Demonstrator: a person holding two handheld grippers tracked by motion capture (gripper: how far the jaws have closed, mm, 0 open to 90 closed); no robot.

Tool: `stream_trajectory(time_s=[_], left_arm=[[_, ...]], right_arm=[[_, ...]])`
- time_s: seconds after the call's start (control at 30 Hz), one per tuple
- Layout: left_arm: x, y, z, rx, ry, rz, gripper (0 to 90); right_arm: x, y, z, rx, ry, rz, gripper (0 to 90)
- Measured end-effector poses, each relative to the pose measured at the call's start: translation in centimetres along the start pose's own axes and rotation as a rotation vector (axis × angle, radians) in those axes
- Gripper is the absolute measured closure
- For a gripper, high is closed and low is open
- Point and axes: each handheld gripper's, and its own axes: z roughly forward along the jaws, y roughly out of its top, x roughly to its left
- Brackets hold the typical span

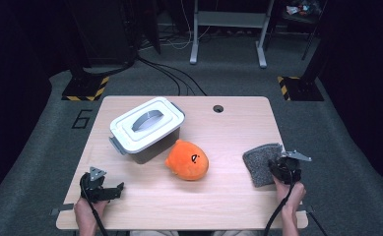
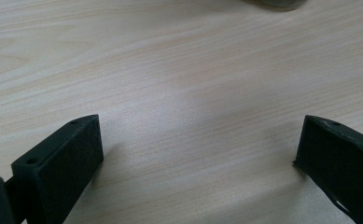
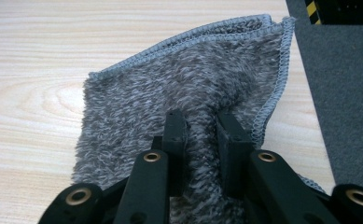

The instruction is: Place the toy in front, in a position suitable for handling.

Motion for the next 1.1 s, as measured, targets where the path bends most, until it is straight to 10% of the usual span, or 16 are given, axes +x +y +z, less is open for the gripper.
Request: stream_trajectory(time_s=[0.43, 0.6, 1.1], left_arm=[[0.0, 0.0, 0.0, 0.0, 0.0, 0.0, 0.3], [0.0, 0.0, 0.0, 0.0, 0.0, 0.0, 0.3], [0.0, 0.0, 0.0, -0.003, 0.005, 0.0, 0.4]], right_arm=[[-0.5, -0.6, 1.3, 0.041, -0.009, 0.032, 65.6], [-0.7, -0.8, 1.3, 0.05, -0.017, 0.038, 46.2], [1.2, -1.2, -0.5, 0.008, 0.095, -0.08, 13.7]])
